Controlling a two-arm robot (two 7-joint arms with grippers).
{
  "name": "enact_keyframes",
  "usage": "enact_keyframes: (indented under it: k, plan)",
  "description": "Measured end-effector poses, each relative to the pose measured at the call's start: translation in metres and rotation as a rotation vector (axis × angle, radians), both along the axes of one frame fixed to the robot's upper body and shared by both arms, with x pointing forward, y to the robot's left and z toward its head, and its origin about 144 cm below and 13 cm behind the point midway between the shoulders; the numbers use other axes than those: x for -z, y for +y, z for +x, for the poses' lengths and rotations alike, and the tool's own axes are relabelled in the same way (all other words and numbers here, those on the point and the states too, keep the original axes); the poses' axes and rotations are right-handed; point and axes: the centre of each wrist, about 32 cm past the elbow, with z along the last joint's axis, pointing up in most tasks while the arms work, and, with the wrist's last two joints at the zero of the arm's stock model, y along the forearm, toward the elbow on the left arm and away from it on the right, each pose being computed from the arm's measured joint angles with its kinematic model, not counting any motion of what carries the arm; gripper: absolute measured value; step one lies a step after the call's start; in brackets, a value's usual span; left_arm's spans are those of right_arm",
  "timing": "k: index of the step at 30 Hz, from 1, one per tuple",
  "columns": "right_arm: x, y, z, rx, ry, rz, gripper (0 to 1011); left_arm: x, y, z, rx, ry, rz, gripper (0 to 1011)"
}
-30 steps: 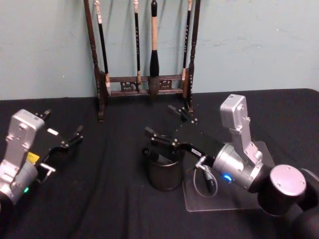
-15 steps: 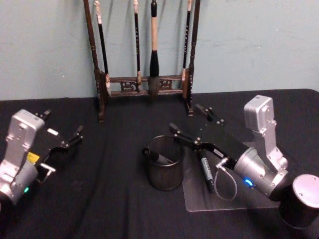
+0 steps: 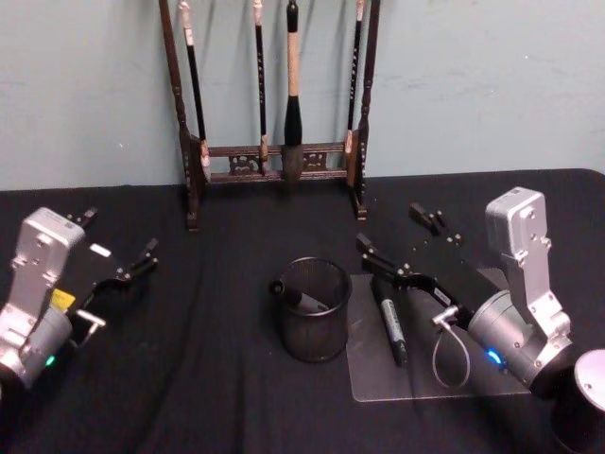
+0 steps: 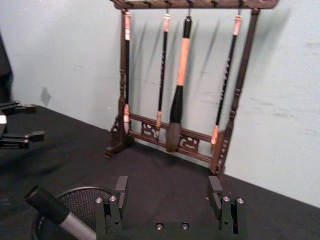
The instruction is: Pick up the water-based marker from the table and place it into the pen holder.
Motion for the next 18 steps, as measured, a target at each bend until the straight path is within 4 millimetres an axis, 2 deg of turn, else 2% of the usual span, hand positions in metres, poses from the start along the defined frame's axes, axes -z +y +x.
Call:
enact_keyframes:
  k: [10, 18]
  plan:
    - [0.003, -0.004, -0.006, 0.045, 0.034, 0.007, 1002, 0.000, 0.000, 0.000, 0.000, 0.000, 0.000, 1009]
    - [0.014, -0.006, -0.005, 0.052, 0.068, -0.005, 1002, 0.000, 0.000, 0.000, 0.000, 0.000, 0.000, 1009]
